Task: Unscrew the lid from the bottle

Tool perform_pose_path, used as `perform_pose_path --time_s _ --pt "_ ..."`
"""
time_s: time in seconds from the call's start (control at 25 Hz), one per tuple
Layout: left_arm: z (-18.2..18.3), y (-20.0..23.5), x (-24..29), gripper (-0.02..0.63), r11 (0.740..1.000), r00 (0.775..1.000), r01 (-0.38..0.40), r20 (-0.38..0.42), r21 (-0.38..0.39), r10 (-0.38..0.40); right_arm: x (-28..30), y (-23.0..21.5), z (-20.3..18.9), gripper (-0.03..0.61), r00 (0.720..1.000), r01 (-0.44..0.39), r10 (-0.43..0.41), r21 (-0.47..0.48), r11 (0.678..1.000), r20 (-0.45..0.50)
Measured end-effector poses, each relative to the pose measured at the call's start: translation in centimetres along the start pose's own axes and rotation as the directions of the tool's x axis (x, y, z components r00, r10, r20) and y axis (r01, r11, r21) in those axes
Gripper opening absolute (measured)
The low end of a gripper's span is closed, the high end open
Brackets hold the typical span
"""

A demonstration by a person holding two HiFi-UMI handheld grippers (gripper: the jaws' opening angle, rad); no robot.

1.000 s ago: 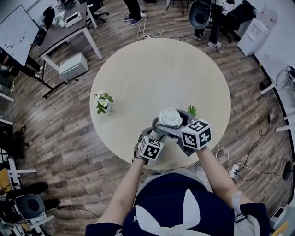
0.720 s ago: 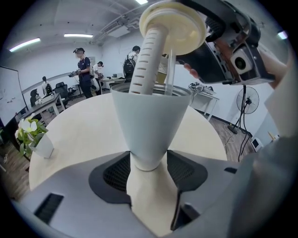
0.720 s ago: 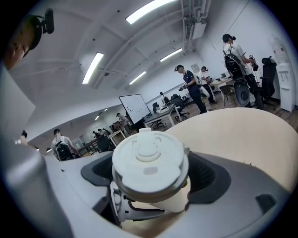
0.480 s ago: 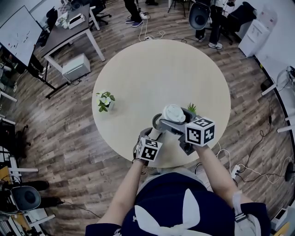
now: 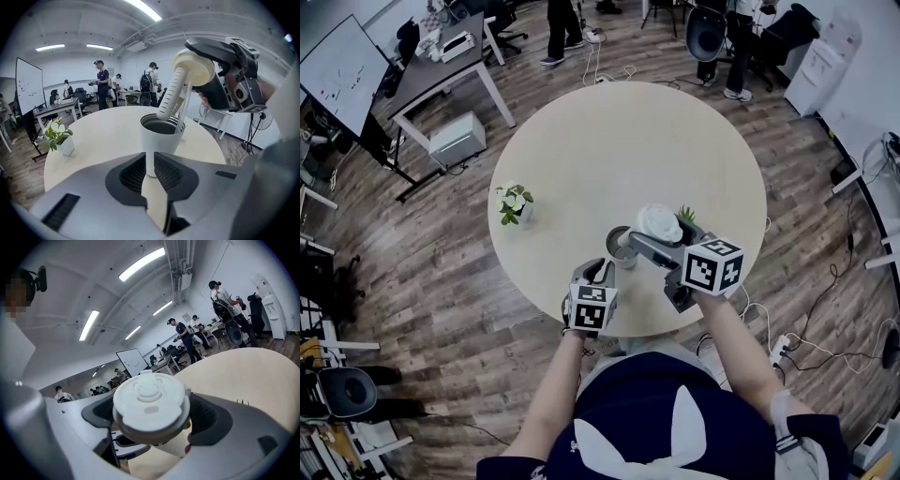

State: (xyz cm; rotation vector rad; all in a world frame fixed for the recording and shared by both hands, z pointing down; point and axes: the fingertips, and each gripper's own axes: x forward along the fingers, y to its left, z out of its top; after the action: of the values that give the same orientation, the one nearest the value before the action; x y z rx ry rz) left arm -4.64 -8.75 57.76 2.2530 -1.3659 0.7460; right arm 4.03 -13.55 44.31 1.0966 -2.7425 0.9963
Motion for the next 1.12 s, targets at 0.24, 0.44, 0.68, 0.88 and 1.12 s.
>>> perform_pose_path --time_s 0.24,0.44,0.68,0.88,1.12 --pt "1.3 -0.8 -1.7 0.034 1.0 0.999 -0.011 0.049 0.02 0.01 -0.8 0.6 0.4 0.469 0.999 0.01 -0.01 -0.006 1.0 0.039" --pt "2.0 -1.5 -2.3 0.031 1.0 0.997 -0.014 0.073 0.027 0.012 -1.5 1.0 1.1 0.469 0.997 0.002 -0.001 -0.023 1.0 0.071" --pt "2.6 -1.8 -3.3 0.031 0.999 0.995 -0.023 0.097 0.032 0.02 -2.2 1.7 2.0 0.469 0.994 -0.004 0.005 -0.009 1.0 0.113" --pt "3.3 -2.3 -4.2 0.027 0.999 0.993 -0.029 0.117 0.042 0.024 -2.9 1.9 2.1 0.469 0.992 0.002 -0.001 -0.008 1.0 0.125" --pt "4.0 -2.5 -5.3 0.023 0.998 0.99 -0.033 0.137 0.048 0.026 -3.5 2.6 2.3 0.468 0.992 -0.005 0.008 -0.019 1.0 0.129"
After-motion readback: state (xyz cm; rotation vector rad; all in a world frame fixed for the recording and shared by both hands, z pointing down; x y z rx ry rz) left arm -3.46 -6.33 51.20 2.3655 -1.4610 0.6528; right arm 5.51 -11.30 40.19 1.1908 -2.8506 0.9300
